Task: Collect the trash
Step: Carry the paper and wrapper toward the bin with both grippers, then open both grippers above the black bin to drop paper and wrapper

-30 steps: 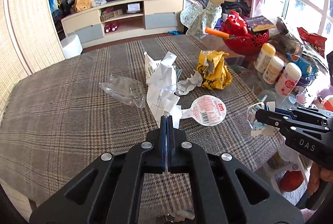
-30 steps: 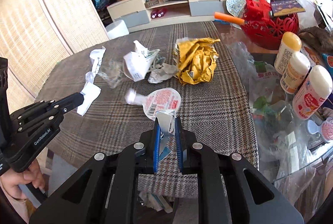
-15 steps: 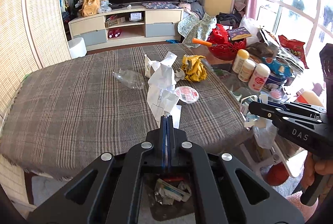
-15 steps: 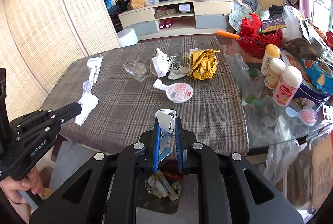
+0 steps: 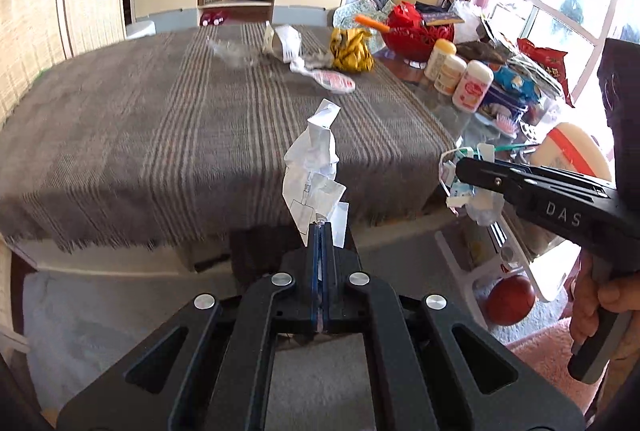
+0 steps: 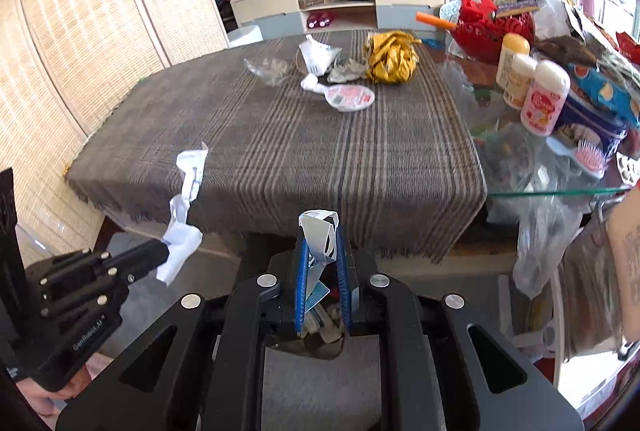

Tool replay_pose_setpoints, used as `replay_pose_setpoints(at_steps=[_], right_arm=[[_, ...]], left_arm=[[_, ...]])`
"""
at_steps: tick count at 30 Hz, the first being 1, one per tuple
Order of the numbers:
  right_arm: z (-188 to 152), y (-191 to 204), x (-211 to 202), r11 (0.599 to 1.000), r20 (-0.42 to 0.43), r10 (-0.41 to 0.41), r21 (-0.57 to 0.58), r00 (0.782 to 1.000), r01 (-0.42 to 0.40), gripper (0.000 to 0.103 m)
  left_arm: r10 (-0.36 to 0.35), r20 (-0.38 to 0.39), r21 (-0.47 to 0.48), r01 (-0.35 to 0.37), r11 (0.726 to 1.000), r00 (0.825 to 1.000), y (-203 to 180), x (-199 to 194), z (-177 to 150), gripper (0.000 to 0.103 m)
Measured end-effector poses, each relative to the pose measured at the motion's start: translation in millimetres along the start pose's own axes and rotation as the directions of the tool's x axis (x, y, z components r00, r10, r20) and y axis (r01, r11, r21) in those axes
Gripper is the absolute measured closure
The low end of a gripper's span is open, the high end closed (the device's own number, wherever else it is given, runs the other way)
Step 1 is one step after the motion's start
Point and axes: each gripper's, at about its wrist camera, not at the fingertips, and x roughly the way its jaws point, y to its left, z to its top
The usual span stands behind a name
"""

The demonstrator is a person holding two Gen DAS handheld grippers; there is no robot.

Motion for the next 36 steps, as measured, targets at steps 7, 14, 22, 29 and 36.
replay_pose_setpoints(at_steps=[7,14,22,29,36], right_arm=[[-30,-2,33,0.999,-0.062,0.025,0.028,0.998,-0.024,0.088],[-50,0,79,0.999,-0.147,0.041,0.032,0.988,-0.036,0.088],[-61,4,115,0.998,-0.223,0.047,0.046,0.974,-0.038,0.088],[-61,9,136,0.996,-0.268,0.071,0.076,0.961,-0.052,0.085],[-61,12,145,0.997,-0.270,0.053,0.074,0.961,-0.034,0.084]], left_arm=[[-0.014,-0.092,-0.020,0.012,1.000,0.996,9,40,-37,0.103],[-0.048,-0.143,-0.052,0.041,0.998,0.989,22,72,-57,0.103],[-0.044,-0.206,-0.088,0.026,0.996,0.978,37,101,-72,0.103],[-0.053,-0.246,-0.106,0.028,0.994,0.968,42,117,-78,0.102],[-0.045,-0.245,-0.094,0.023,0.995,0.968,43,120,-75,0.095]])
